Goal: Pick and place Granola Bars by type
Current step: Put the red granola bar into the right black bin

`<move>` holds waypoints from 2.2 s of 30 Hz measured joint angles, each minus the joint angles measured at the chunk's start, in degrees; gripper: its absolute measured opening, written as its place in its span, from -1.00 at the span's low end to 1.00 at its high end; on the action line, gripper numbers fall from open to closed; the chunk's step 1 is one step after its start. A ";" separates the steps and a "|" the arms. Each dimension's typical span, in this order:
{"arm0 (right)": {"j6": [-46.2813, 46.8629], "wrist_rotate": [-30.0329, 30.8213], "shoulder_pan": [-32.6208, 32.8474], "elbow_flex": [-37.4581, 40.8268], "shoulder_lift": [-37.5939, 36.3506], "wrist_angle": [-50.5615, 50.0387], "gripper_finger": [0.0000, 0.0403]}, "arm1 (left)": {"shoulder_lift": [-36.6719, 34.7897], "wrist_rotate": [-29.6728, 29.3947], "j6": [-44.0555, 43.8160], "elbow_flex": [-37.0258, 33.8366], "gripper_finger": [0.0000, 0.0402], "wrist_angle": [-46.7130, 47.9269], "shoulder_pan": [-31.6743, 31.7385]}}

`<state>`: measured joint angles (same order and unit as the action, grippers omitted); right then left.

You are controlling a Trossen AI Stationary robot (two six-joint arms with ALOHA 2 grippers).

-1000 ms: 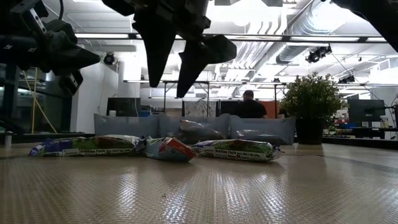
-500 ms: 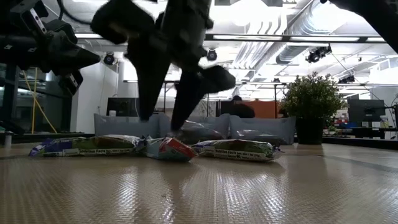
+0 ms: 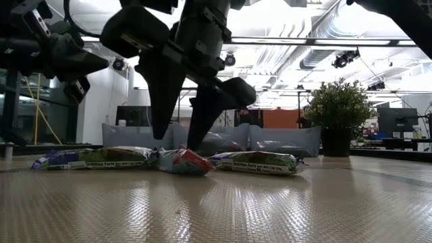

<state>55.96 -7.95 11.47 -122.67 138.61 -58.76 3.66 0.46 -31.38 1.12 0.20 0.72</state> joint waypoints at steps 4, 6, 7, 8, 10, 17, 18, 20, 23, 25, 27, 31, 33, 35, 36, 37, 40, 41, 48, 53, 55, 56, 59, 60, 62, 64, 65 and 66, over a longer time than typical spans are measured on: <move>-0.49 -1.69 -0.30 1.66 0.00 0.08 0.11 | 0.00 0.01 0.00 0.01 -1.00 -0.01 0.01; -0.47 -1.88 -0.37 2.28 0.00 0.11 0.21 | 0.00 0.01 -0.02 0.01 -1.00 0.01 0.01; -0.42 -1.83 -0.51 2.57 0.00 0.14 0.26 | 0.00 0.00 -0.02 0.00 -1.00 0.01 -0.01; -0.44 -1.83 -0.59 2.62 0.00 -0.01 0.31 | 0.00 0.01 0.00 0.00 -1.00 0.01 -0.01; -0.74 -1.21 -0.62 2.62 0.00 0.28 0.39 | 0.00 -0.01 -0.01 0.01 -1.00 0.00 -0.01; -0.90 1.28 -0.73 2.62 -0.01 2.52 0.44 | 0.00 0.01 0.00 0.00 -1.00 -0.01 0.01; -0.63 1.92 -0.73 2.62 0.07 2.63 0.44 | 0.00 0.01 -0.02 0.01 -1.00 0.01 -0.01; -0.45 3.11 -0.73 2.62 0.18 2.31 0.44 | 0.00 0.00 0.00 -0.01 -1.00 0.00 0.00; 0.42 3.61 -0.97 2.57 1.11 2.53 0.44 | 0.00 0.01 0.00 0.01 -1.00 -0.01 0.00; 0.71 3.27 -1.17 2.50 1.70 3.03 0.44 | 0.00 -0.01 0.00 -0.01 -1.00 -0.01 -0.01; 1.15 3.04 -1.37 2.49 1.83 3.04 0.44 | 0.00 0.01 -0.02 -0.01 -1.00 -0.01 -0.01; 2.53 3.45 -1.59 2.40 2.32 2.85 0.44 | 0.00 0.01 -0.02 -0.01 -1.00 0.01 0.01; 2.71 4.16 -1.69 2.40 2.37 2.50 0.44 | 0.00 0.01 0.00 -0.01 -1.00 0.01 -0.01; 2.94 5.60 -1.69 2.42 2.41 2.29 0.44 | 0.00 0.01 0.00 0.00 -1.00 0.03 0.01; 2.90 6.02 -1.67 2.42 2.45 2.29 0.44 | 0.00 0.01 -0.01 0.01 -1.00 0.03 -0.01; 2.81 6.18 -1.63 2.42 2.46 2.27 0.44 | 0.00 0.01 0.00 0.01 -1.00 0.03 -0.01; 2.82 5.65 -1.69 2.31 3.17 2.25 0.44 | 0.00 -0.01 -0.02 -0.01 -1.00 0.03 0.01; 2.78 5.17 -1.69 2.31 3.50 2.26 0.42 | 0.00 0.00 0.00 0.01 -1.00 0.03 -0.01; 2.59 2.47 -1.82 2.30 5.11 2.14 0.21 | 0.00 0.01 -0.02 -0.01 -1.00 0.03 -0.01; 2.26 3.00 -1.76 2.42 5.11 2.12 0.09 | 0.00 0.01 0.00 0.01 -1.00 0.03 0.01; 2.20 2.48 -1.80 2.46 5.11 2.14 0.06 | 0.00 0.00 0.00 0.01 -1.00 0.02 0.00; 2.16 2.49 -1.80 2.46 5.11 2.16 0.05 | 0.00 -0.01 -0.01 0.00 -1.00 0.03 0.00; 2.12 2.60 -1.76 2.47 5.11 2.28 0.03 | 0.00 0.01 -0.02 0.01 -1.00 0.03 0.01; 2.13 2.47 -1.77 2.49 5.11 2.35 0.02 | 0.00 -0.01 0.00 0.01 -1.00 0.03 -0.01; 2.11 2.22 -1.78 2.49 5.11 2.47 0.01 | 0.00 0.01 -0.01 0.00 -1.00 0.02 0.01; 2.11 2.10 -1.78 2.49 5.11 2.57 0.01 | 0.00 -0.01 -0.01 0.00 -1.00 0.01 0.00; 2.11 2.04 -1.78 2.51 5.11 2.63 0.01 | 0.00 0.01 0.00 0.01 -1.00 0.01 -0.01; 2.17 2.03 -1.78 2.51 5.11 2.67 0.01 | 0.00 0.01 -0.01 0.00 -1.00 0.01 0.00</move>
<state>58.13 -5.92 9.69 -120.16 143.72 -56.09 3.66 0.47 -31.39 1.12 0.21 0.72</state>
